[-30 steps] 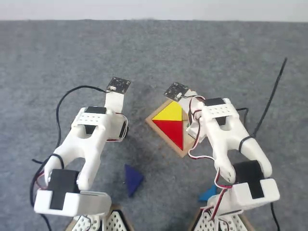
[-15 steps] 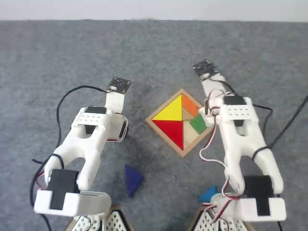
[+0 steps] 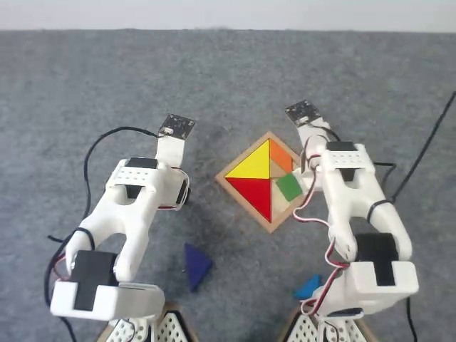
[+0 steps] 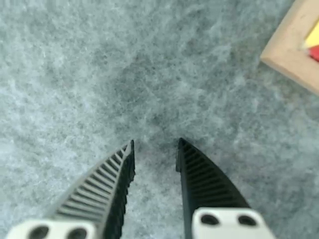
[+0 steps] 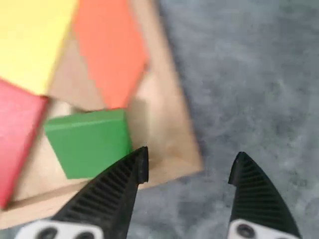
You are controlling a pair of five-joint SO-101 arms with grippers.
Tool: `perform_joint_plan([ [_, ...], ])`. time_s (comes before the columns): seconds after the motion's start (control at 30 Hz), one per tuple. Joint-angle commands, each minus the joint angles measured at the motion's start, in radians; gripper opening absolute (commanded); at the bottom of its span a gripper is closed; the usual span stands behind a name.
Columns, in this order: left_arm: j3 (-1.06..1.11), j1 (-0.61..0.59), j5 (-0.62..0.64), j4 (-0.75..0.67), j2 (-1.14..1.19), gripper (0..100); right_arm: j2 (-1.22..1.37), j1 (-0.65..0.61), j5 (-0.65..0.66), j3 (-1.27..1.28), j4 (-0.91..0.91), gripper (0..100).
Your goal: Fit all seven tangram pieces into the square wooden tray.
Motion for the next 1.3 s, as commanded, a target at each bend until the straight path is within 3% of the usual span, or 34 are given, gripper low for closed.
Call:
perform_joint_plan([
  [0.0,-0.005,0.015,-0.011,-0.018,0.000,14,-0.007,-0.081,-0.006,-0.034,0.053,27.7],
  [0.27,-0.005,0.017,-0.011,-0.018,0.000,14,-0.105,-0.114,-0.043,-0.014,0.093,27.7],
  [0.47,-0.005,0.015,-0.011,-0.018,0.000,14,-0.191,-0.062,-0.084,0.000,0.104,24.8],
  [0.73,-0.007,0.017,-0.011,-0.018,0.000,14,-0.407,-0.240,-0.061,0.157,0.110,27.1],
  [1.27,-0.007,0.017,-0.011,-0.018,0.000,14,-0.283,-0.285,-0.020,0.190,0.071,27.3],
])
